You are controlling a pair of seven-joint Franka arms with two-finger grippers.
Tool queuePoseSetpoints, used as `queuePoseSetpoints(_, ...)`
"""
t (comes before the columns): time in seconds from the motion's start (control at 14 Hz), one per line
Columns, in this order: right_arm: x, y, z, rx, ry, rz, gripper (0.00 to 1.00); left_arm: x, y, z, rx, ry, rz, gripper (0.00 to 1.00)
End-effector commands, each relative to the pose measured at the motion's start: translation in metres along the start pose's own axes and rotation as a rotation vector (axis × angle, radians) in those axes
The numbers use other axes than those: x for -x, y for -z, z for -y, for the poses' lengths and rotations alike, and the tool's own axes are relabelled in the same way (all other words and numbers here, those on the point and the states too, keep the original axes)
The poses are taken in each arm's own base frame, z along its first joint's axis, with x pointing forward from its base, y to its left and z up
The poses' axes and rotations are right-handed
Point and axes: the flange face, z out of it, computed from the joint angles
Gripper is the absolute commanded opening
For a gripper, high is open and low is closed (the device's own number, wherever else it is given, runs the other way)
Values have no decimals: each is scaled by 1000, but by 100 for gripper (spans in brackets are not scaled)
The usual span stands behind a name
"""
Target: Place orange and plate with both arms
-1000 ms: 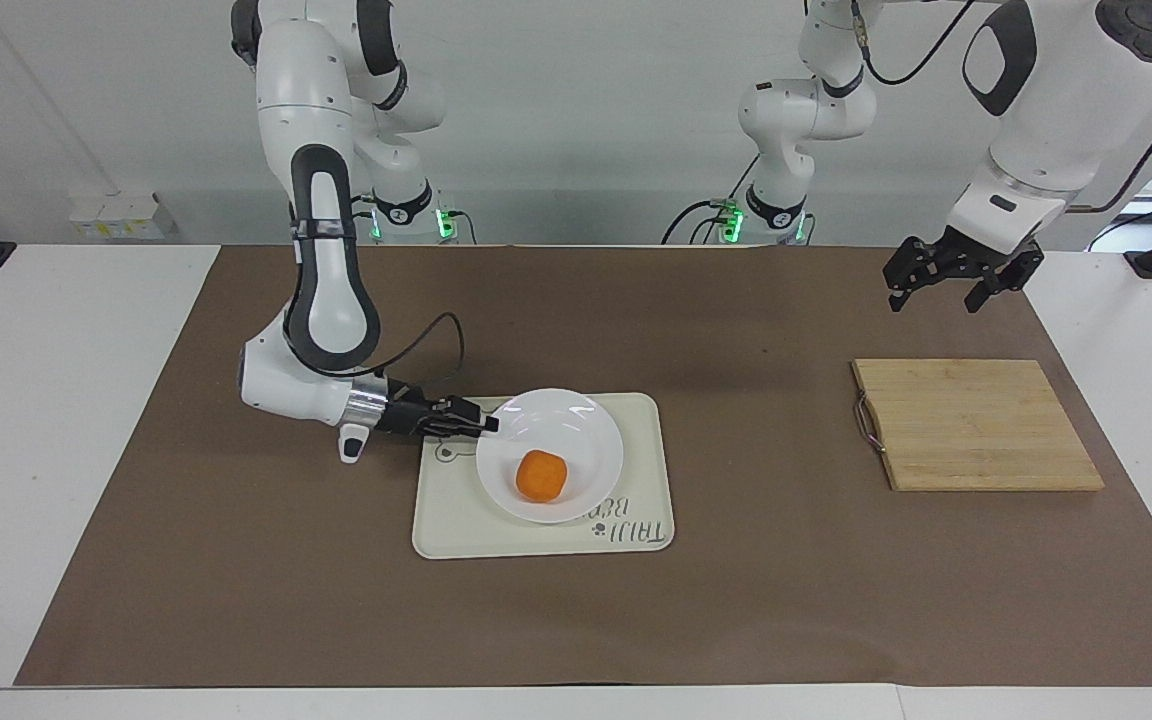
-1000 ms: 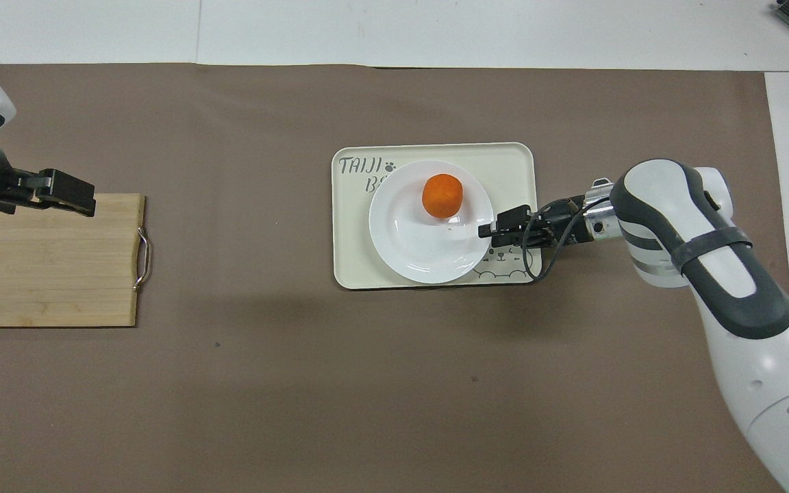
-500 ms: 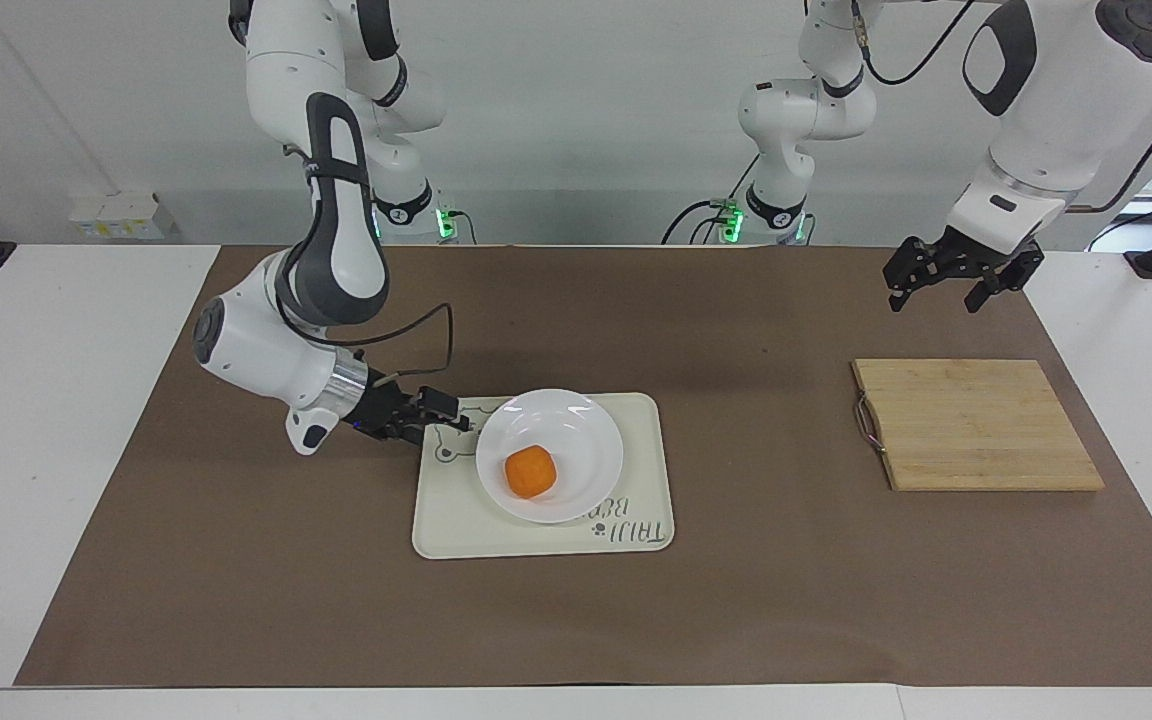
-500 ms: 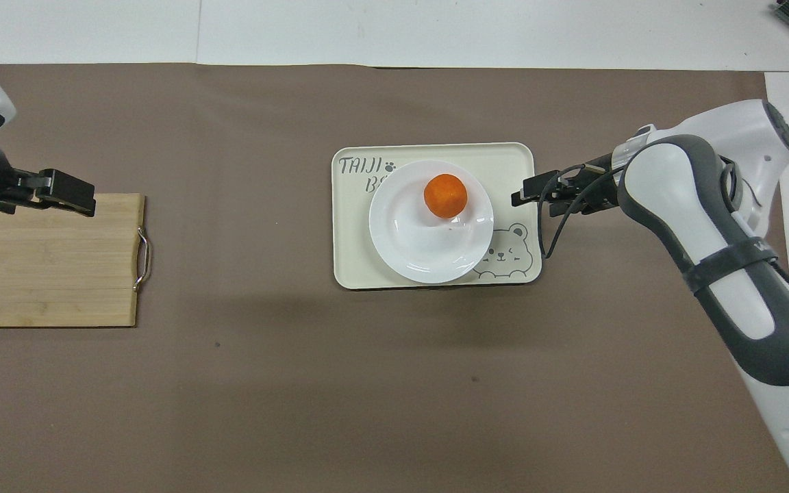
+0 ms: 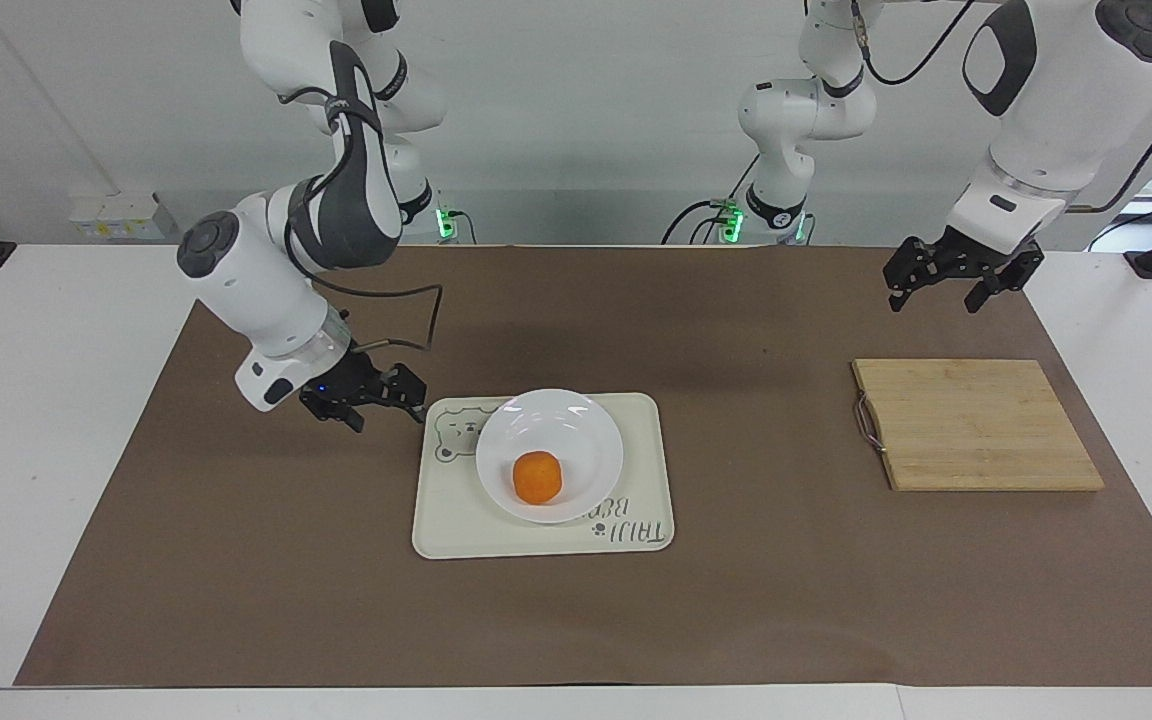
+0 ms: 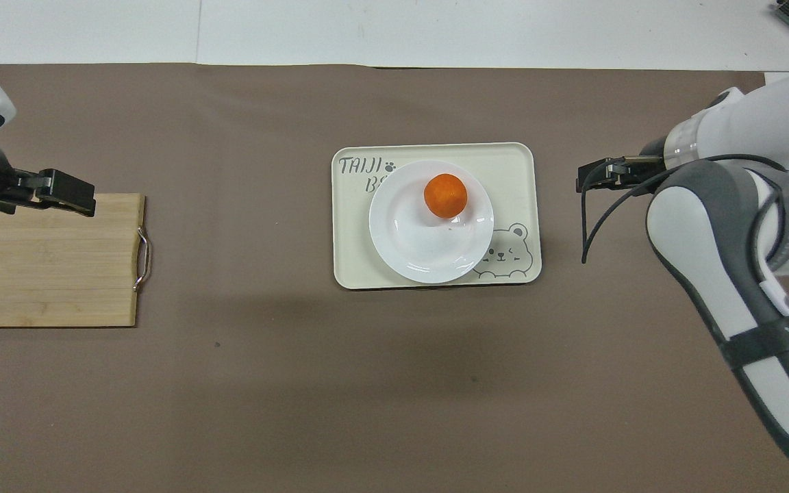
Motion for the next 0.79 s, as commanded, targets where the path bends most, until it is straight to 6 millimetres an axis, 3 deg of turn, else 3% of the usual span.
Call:
queuePoseSetpoints(0.0,21,50,-12,99,-14,-17,100,4,6,1,-17,-2,4,100)
queuePoseSetpoints(0.14,35,85,-27,114,-32,-34,100,4,6,1,-17,-2,4,100)
queuePoseSetpoints(0.5,61,131,-50,176,-51,-34,100,4,6,1,-17,-2,4,100)
queuePoseSetpoints(0.71,88,164,-42,127,-63,-2,100,4,6,1,-17,-4,4,100)
